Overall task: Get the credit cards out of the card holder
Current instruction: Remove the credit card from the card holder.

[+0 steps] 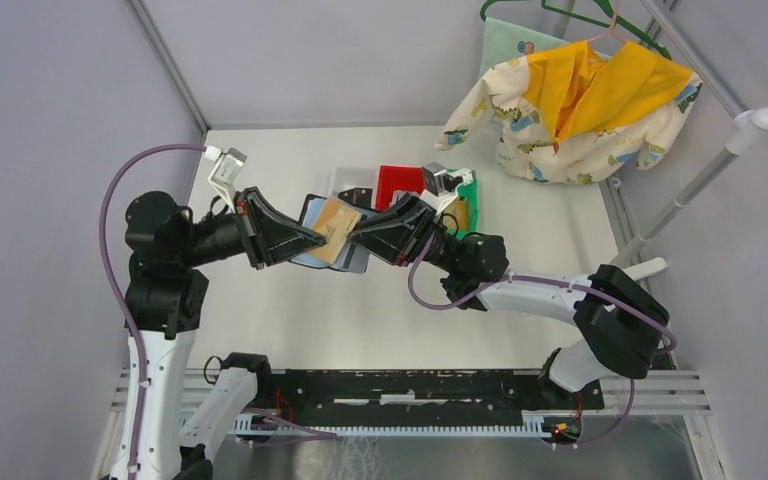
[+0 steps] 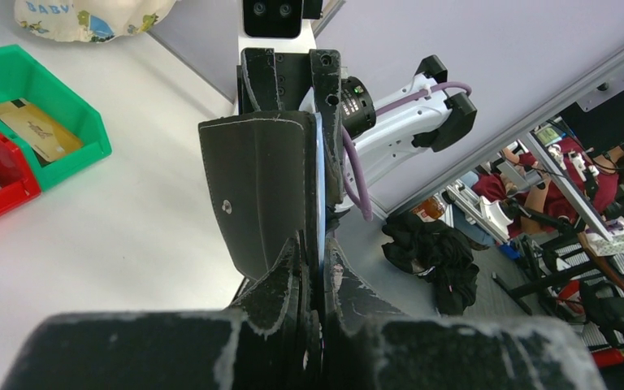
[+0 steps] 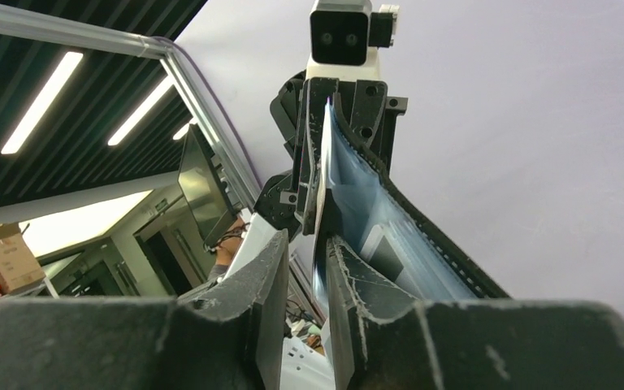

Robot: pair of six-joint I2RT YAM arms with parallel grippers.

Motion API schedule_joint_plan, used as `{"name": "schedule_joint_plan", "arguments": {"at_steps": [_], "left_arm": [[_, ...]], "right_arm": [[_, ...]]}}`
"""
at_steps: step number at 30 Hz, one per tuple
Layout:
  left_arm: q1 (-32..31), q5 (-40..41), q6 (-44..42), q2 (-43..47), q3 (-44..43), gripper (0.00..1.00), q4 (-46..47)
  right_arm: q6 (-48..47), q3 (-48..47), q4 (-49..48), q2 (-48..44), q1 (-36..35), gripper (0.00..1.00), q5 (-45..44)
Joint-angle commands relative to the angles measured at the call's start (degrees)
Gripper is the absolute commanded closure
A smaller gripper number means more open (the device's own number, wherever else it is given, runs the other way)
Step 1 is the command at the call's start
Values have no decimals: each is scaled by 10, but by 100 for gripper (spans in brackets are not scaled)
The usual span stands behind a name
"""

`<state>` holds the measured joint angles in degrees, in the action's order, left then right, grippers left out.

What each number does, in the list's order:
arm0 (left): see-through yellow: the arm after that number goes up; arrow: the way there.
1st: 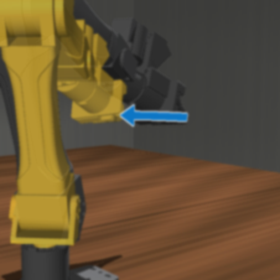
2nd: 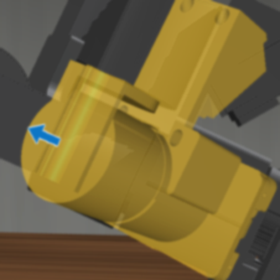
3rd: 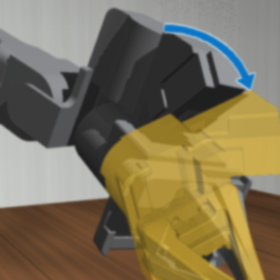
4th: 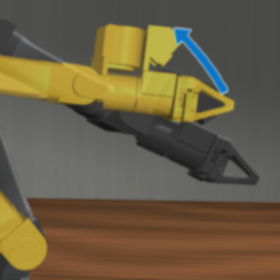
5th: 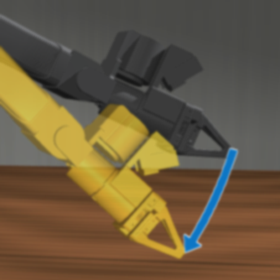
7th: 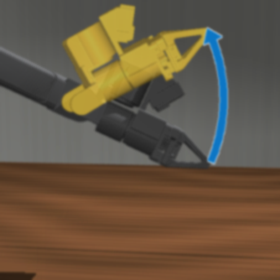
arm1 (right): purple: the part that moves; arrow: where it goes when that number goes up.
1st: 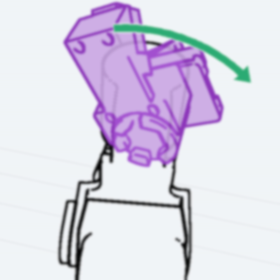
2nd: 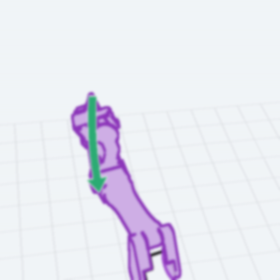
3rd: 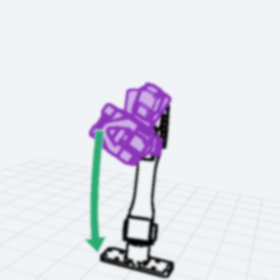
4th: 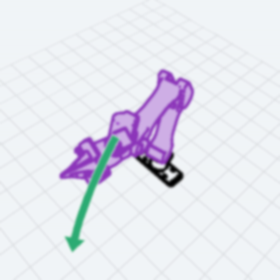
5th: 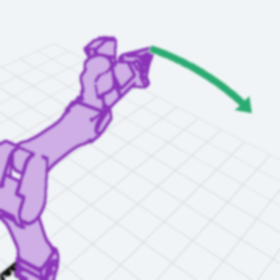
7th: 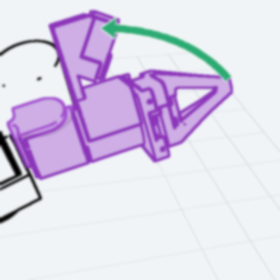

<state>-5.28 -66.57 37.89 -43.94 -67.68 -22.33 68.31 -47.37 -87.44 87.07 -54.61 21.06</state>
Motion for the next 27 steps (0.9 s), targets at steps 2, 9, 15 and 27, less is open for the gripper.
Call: {"name": "schedule_joint_plan", "arguments": {"at_steps": [2,9,15,27], "left_arm": [[-2,-14,39,4,-28,98,55],[-2,-11,39,5,-28,98,57],[-2,-3,38,7,-26,98,53],[-2,-1,36,0,-44,94,32]], "right_arm": [[4,-16,-18,-9,-5,68,29],[-11,-30,1,-4,-14,72,36],[-12,-17,-3,-11,-13,100,31],[-26,48,20,-48,7,100,26]]}}
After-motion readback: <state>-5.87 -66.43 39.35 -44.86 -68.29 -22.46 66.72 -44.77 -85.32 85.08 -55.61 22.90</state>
